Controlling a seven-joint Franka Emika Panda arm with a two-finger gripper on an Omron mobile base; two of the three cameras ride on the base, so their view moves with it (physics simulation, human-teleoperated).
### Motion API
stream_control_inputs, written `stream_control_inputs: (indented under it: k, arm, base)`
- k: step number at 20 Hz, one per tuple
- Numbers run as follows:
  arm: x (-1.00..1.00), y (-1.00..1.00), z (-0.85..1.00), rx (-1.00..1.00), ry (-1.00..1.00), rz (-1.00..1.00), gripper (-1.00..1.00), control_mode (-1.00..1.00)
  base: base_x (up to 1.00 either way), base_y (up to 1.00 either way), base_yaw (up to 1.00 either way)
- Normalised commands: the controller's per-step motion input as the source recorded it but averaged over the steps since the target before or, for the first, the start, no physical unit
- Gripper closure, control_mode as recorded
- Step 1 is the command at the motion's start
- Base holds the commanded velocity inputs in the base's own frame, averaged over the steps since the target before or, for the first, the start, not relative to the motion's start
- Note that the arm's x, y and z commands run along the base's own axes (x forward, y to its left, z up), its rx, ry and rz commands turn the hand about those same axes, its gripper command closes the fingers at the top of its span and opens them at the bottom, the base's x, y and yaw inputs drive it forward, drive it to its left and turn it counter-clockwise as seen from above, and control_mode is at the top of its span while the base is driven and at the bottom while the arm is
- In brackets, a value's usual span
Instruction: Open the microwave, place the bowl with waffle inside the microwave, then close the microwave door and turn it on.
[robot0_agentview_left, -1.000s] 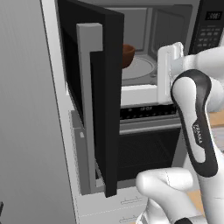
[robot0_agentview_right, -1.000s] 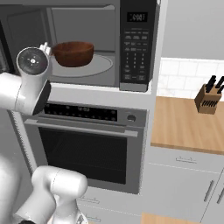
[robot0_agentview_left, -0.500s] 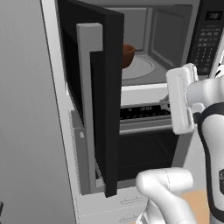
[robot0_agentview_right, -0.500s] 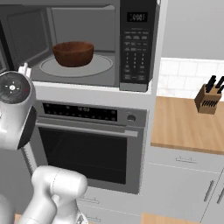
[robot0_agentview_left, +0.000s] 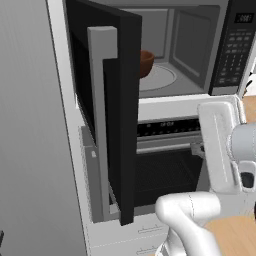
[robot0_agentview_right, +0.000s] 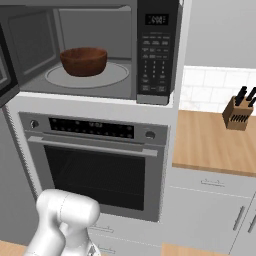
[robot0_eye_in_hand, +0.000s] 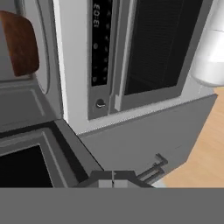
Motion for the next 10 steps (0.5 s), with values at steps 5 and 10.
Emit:
stream_control_inputs:
  k: [5, 10]
  arm:
    - [-1.0, 0.1, 0.06, -0.11, -0.1, 0.0, 1.0, -1.0]
    - [-0.82, 0.38, -0.04, -0.28, -0.21, 0.0, 1.0, -1.0]
  base:
    - [0.0, 0.0, 0.0]
    - [0.0, 0.0, 0.0]
